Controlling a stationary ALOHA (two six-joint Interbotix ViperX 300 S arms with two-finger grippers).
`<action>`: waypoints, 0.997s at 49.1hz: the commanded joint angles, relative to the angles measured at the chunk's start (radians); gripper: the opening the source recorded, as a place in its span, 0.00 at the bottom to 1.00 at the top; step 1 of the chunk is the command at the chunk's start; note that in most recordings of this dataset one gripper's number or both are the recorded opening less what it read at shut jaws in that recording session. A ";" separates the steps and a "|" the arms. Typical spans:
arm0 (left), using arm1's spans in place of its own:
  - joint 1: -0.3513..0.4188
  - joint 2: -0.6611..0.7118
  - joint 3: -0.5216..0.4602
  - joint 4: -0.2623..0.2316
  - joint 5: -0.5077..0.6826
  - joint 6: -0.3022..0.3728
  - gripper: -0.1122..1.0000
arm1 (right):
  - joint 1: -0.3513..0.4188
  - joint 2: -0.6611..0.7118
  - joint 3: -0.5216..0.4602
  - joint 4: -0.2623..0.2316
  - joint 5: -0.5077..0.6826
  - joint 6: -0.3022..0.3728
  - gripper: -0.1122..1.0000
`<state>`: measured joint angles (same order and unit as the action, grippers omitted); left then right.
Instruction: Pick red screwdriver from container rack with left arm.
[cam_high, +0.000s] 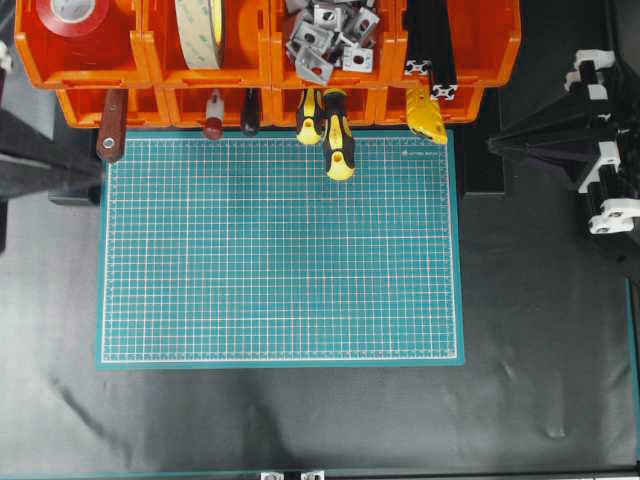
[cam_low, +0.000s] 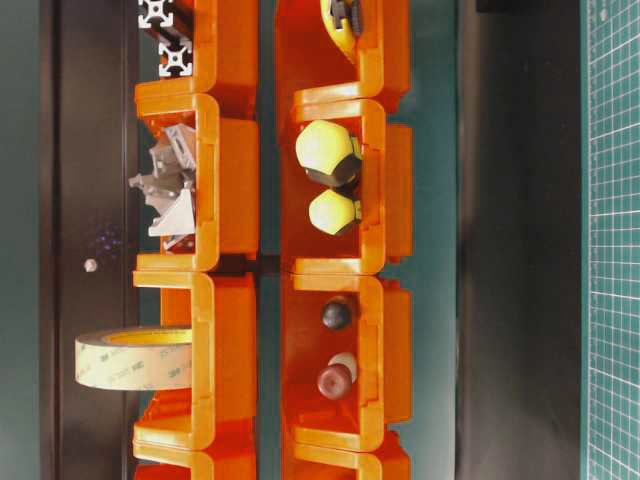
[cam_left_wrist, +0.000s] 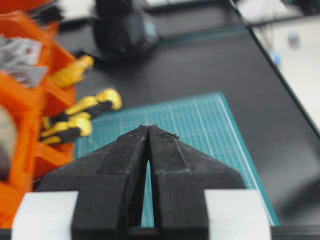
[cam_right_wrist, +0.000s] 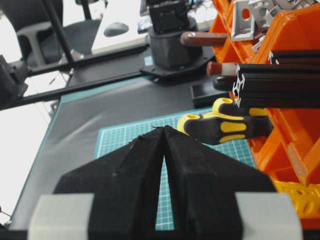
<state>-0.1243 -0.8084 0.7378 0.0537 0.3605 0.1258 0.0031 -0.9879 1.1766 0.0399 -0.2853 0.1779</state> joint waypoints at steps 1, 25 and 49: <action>-0.021 0.060 -0.138 0.005 0.130 0.017 0.10 | 0.002 0.005 -0.032 0.000 -0.008 0.002 0.11; -0.124 0.380 -0.419 0.075 0.465 0.025 0.10 | 0.002 -0.054 -0.051 0.002 0.133 0.017 0.11; -0.402 0.670 -0.522 0.876 0.913 -0.448 0.10 | 0.023 -0.086 -0.064 0.002 0.224 0.015 0.11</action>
<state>-0.4878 -0.1519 0.1887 0.7777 1.2195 -0.2270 0.0184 -1.0799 1.1459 0.0383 -0.0675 0.1933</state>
